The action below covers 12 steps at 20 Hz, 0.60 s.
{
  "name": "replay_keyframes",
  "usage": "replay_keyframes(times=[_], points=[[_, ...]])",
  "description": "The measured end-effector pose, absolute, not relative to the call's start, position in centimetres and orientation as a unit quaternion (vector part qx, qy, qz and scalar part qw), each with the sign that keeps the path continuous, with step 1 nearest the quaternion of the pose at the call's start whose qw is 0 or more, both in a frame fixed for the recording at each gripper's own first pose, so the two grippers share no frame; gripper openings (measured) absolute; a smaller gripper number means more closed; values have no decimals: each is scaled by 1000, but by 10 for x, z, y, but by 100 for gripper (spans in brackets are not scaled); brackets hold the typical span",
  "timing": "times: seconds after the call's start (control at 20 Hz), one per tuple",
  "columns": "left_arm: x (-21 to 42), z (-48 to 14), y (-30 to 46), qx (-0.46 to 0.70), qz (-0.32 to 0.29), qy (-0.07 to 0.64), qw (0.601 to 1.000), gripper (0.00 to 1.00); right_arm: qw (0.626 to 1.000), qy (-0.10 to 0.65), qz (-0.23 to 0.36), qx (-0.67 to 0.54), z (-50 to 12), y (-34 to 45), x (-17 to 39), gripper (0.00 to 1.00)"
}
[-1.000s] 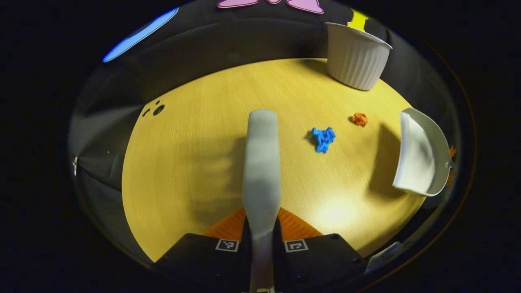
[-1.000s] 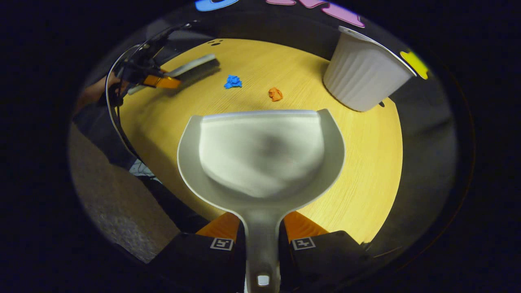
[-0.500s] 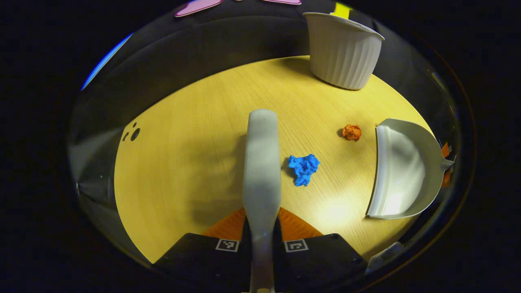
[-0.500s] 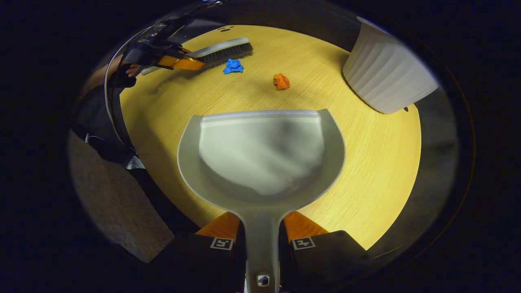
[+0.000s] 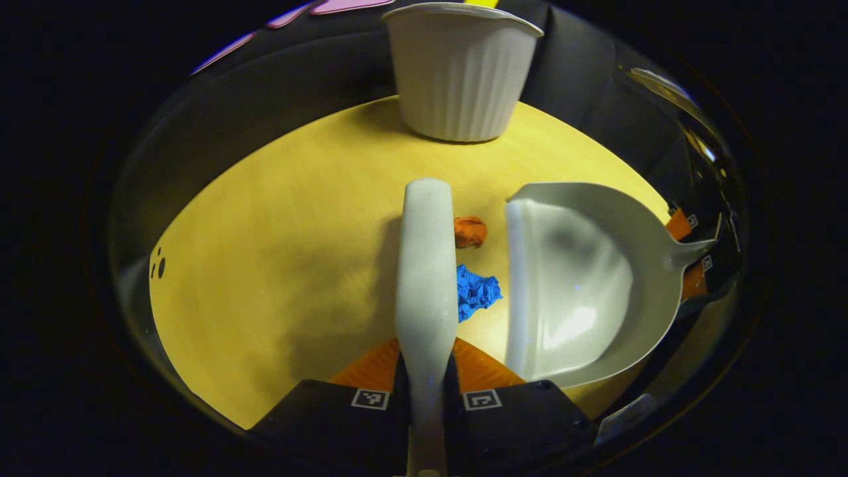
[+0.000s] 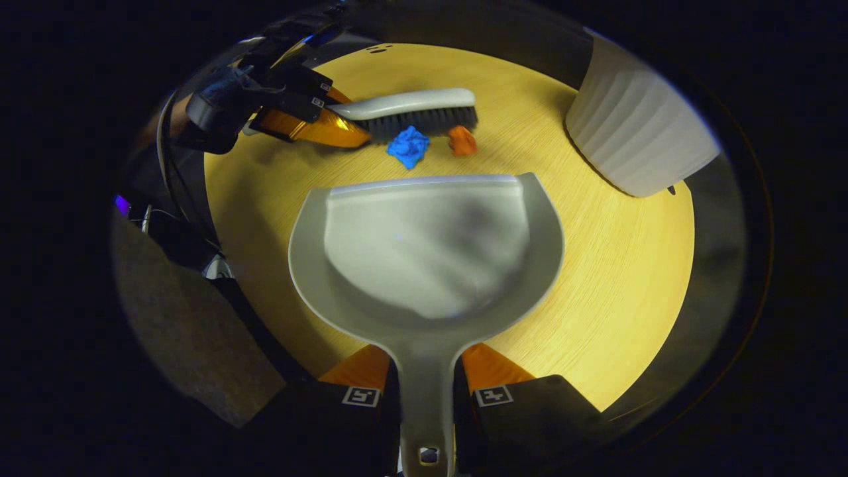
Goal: Pick up the small broom and dustpan from the desktop, sweep the trash into the dustpan with the broom, and then empty the trash into the garbage bin.
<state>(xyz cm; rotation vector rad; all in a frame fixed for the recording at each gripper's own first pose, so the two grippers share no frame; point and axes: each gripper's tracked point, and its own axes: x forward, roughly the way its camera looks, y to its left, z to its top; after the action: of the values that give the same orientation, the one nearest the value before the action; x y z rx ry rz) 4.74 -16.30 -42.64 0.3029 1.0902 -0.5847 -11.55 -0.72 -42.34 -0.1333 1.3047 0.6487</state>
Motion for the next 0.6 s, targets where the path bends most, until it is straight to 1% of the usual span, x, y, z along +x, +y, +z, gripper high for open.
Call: replay_keyframes(times=[0.1,0.15,0.3,0.4,0.45,0.55,0.6], points=[[41,-426,-181,140,-297,508,797,26,744,595,298,-60,-426,-7,-116,34],[40,-423,-188,139,-306,507,794,26,745,595,297,-59,-428,-7,-118,37],[36,-411,-196,125,-330,505,787,26,753,586,295,-52,-433,-7,-119,37],[35,-403,-200,112,-333,511,784,26,762,577,290,-41,-437,-4,-117,37],[32,-398,-202,99,-335,514,783,27,765,575,286,-35,-441,-2,-117,37],[26,-385,-209,72,-335,521,782,26,769,575,279,-26,-447,2,-117,37],[23,-379,-210,65,-333,522,783,26,770,575,276,-23,-450,3,-117,34]])
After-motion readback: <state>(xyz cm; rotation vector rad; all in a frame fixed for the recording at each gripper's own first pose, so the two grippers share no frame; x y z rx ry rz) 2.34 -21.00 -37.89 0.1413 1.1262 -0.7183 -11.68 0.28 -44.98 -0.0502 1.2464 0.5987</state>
